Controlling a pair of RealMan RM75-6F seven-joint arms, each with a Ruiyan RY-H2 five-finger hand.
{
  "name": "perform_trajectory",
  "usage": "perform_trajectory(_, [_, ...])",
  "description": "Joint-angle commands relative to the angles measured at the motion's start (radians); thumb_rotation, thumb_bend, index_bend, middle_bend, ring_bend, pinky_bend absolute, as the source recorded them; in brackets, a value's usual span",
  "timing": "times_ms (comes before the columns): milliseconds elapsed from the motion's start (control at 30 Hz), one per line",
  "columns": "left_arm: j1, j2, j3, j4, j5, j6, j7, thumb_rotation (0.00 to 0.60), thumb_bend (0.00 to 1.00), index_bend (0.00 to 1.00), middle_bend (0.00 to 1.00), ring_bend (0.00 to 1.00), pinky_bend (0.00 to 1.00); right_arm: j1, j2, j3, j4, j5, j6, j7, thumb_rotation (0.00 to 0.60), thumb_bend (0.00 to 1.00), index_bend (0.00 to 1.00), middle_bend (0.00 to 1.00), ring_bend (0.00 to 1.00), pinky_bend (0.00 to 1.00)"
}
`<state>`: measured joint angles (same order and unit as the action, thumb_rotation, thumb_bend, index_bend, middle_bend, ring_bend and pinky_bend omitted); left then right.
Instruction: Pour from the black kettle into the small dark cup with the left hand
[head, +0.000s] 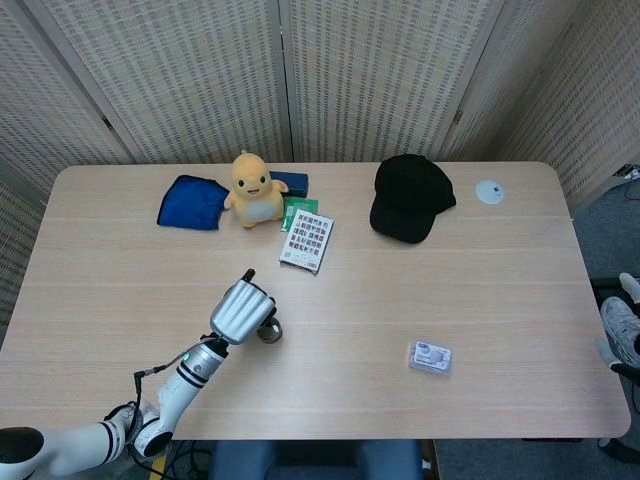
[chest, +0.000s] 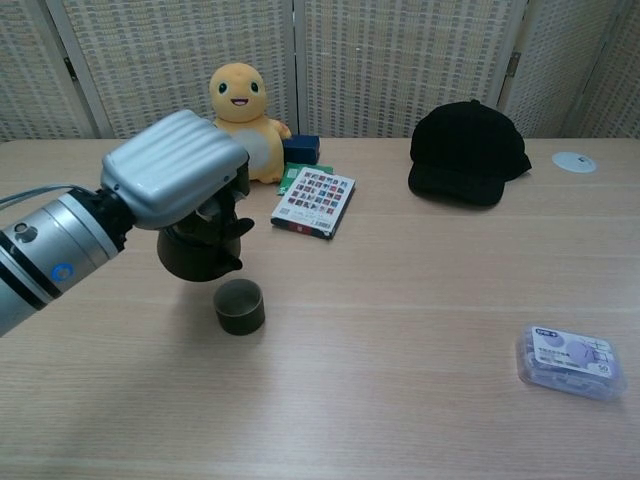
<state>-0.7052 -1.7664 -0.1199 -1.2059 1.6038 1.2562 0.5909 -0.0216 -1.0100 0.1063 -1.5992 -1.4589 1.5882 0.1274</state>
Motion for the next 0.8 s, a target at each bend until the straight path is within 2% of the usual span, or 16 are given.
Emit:
perform_trajectory(33, [-0.001, -0.004, 0.001, 0.004, -0.001, -0.002, -0.001, 0.529, 0.35, 1.00, 1.00, 0.96, 0.48, -0.001, 0.001, 0.000, -0.001, 0.001, 0.000, 0.000, 0.600, 0.24, 0.10, 0.20, 0.14, 0.17])
perform_trajectory(100, [-0.004, -0.008, 0.002, 0.011, 0.002, -0.001, 0.003, 0.539, 0.35, 1.00, 1.00, 0.96, 0.48, -0.002, 0.002, 0.001, -0.001, 0.001, 0.001, 0.001, 0.600, 0.24, 0.10, 0.20, 0.14, 0.17])
perform_trajectory(233, [-0.009, -0.019, 0.006, 0.034, 0.015, 0.004, 0.006, 0.596, 0.35, 1.00, 1.00, 0.96, 0.48, -0.004, 0.003, 0.001, -0.002, 0.003, 0.002, 0.002, 0.600, 0.24, 0.11, 0.20, 0.14, 0.17])
perform_trajectory(433, [-0.014, -0.032, 0.017, 0.072, 0.036, 0.015, 0.005, 0.600, 0.35, 1.00, 1.00, 0.96, 0.48, -0.005, 0.001, 0.001, 0.001, 0.005, 0.001, 0.003, 0.600, 0.24, 0.10, 0.20, 0.14, 0.17])
perform_trajectory(567, [-0.015, -0.036, 0.020, 0.081, 0.040, 0.017, 0.008, 0.573, 0.35, 1.00, 1.00, 0.96, 0.48, -0.004, 0.000, 0.002, 0.003, 0.006, -0.002, 0.004, 0.600, 0.24, 0.11, 0.20, 0.14, 0.17])
perform_trajectory(800, [-0.018, -0.046, 0.034, 0.104, 0.059, 0.022, 0.021, 0.565, 0.35, 1.00, 1.00, 0.96, 0.48, -0.005, 0.000, 0.003, 0.005, 0.008, -0.003, 0.005, 0.600, 0.24, 0.11, 0.20, 0.14, 0.17])
